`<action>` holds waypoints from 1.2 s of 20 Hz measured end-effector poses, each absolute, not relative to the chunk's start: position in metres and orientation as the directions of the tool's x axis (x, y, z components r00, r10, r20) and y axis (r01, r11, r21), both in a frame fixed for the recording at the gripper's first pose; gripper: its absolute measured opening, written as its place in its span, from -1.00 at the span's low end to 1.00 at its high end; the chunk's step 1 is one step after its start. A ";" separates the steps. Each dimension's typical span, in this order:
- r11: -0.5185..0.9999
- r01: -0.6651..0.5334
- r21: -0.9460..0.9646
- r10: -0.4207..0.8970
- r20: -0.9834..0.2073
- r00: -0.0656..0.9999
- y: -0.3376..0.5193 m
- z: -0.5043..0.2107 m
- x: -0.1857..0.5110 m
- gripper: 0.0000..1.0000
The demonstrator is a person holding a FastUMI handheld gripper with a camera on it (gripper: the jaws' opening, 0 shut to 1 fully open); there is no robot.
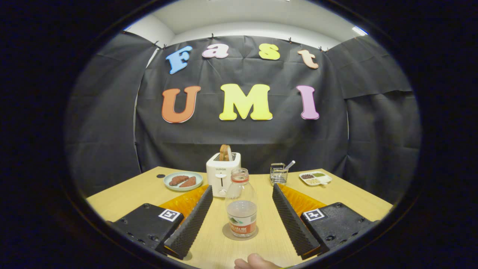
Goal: Take the bottle from table, then pour the juice into the cup, finally place the bottle on the coaster
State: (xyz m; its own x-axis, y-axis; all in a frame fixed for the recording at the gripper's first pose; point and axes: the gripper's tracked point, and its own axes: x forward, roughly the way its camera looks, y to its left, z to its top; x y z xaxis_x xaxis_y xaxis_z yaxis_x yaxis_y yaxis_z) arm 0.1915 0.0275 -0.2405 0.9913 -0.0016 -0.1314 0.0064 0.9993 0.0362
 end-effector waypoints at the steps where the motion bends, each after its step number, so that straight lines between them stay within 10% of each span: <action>1: 0.999 0.016 0.031 -0.013 -0.121 0.993 0.025 -0.229 0.184 1.00; 24: 0.996 0.082 0.031 -0.083 0.032 0.996 0.005 -0.031 0.049 1.00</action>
